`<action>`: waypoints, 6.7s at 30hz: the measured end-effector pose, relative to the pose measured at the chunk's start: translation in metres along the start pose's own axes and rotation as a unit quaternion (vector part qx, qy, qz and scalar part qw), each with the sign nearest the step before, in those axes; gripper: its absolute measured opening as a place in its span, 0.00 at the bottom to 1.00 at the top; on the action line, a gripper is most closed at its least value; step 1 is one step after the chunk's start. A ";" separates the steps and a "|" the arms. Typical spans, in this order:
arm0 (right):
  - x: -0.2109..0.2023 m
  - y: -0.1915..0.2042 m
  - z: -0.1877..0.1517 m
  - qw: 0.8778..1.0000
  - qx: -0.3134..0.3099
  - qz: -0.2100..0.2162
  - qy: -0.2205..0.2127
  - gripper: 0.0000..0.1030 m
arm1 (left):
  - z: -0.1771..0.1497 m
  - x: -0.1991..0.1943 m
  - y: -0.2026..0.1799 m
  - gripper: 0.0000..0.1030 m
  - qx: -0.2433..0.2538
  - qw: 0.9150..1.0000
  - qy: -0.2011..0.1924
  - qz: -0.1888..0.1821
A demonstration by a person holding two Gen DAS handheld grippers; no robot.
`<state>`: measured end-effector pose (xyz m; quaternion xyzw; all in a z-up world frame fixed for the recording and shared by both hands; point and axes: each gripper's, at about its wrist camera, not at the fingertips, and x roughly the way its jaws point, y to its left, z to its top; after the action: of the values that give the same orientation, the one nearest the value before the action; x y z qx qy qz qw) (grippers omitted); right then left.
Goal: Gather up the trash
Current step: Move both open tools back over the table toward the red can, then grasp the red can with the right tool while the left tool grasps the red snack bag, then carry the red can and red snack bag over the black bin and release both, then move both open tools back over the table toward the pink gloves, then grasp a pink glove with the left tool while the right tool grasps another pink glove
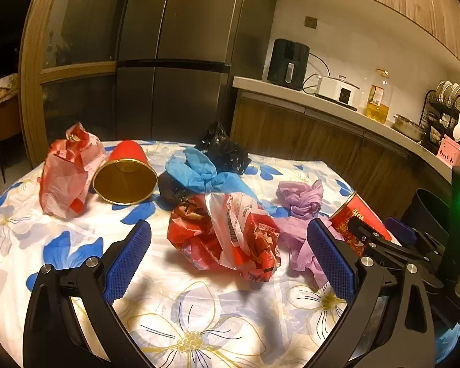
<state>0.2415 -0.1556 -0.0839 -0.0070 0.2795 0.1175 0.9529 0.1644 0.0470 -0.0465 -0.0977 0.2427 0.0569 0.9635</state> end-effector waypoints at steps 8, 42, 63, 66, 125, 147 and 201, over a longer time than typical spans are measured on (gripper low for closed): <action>0.008 -0.004 -0.004 1.000 0.007 -0.001 0.013 0.54 | 0.002 0.017 0.003 0.94 -0.014 1.000 0.017 0.007; -0.054 -0.019 -0.006 0.999 0.023 0.002 -0.040 0.44 | 0.002 -0.002 0.012 0.06 -0.039 0.999 0.024 0.015; -0.133 -0.065 0.002 0.994 0.039 -0.013 -0.103 0.43 | 0.030 -0.047 -0.080 0.05 0.023 0.998 -0.032 -0.042; -0.142 -0.080 0.003 0.993 0.045 -0.025 -0.110 0.43 | 0.031 -0.048 -0.100 0.05 0.034 0.997 -0.035 -0.058; -0.150 -0.279 0.007 0.969 0.130 -0.176 -0.116 0.47 | 0.011 0.015 -0.346 0.06 0.150 0.959 -0.008 -0.242; -0.159 -0.282 -0.004 0.965 0.145 -0.193 -0.102 0.68 | 0.000 0.021 -0.322 0.76 0.138 0.969 0.007 -0.204; -0.119 -0.089 -0.015 0.990 0.073 -0.089 -0.079 0.86 | -0.011 0.020 -0.102 0.94 0.061 0.998 0.006 -0.027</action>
<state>0.1569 -0.2697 -0.0373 0.0467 0.2090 0.0116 0.9767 0.1928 -0.0532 -0.0497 -0.0457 0.2489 0.0149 0.9673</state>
